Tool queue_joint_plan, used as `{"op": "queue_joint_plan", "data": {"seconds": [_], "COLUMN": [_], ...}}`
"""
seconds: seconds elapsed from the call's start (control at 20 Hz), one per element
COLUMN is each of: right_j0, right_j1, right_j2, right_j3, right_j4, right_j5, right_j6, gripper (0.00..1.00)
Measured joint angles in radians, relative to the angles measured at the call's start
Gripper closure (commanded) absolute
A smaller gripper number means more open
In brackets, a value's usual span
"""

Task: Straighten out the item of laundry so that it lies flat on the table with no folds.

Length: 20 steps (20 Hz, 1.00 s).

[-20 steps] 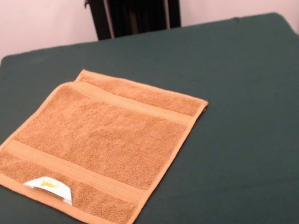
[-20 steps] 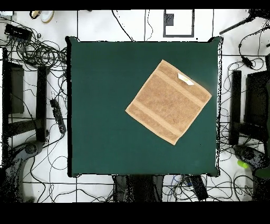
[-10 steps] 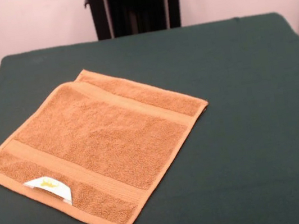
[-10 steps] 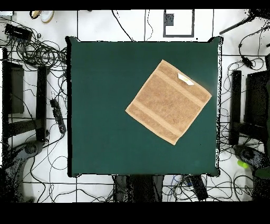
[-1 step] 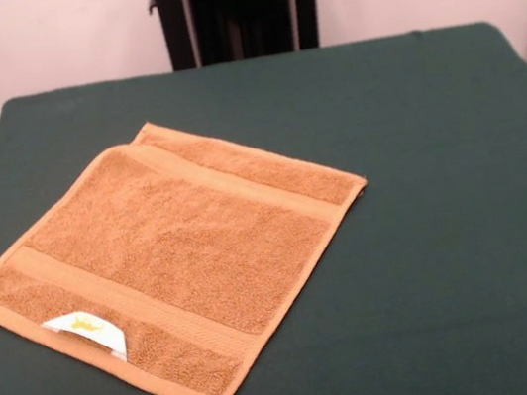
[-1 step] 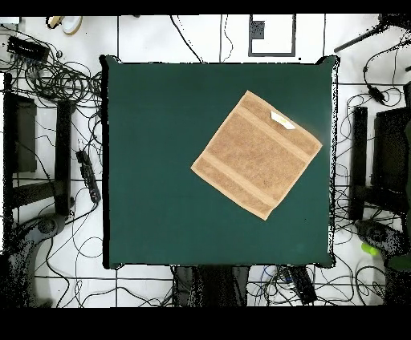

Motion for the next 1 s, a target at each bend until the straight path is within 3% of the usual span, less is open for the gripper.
{"op": "queue_joint_plan", "data": {"seconds": [1.0], "right_j0": [0.016], "right_j1": [0.000], "right_j2": [0.000], "right_j3": [0.000], "right_j4": [-0.006], "right_j5": [0.000], "right_j6": [0.000], "gripper": [1.00]}}
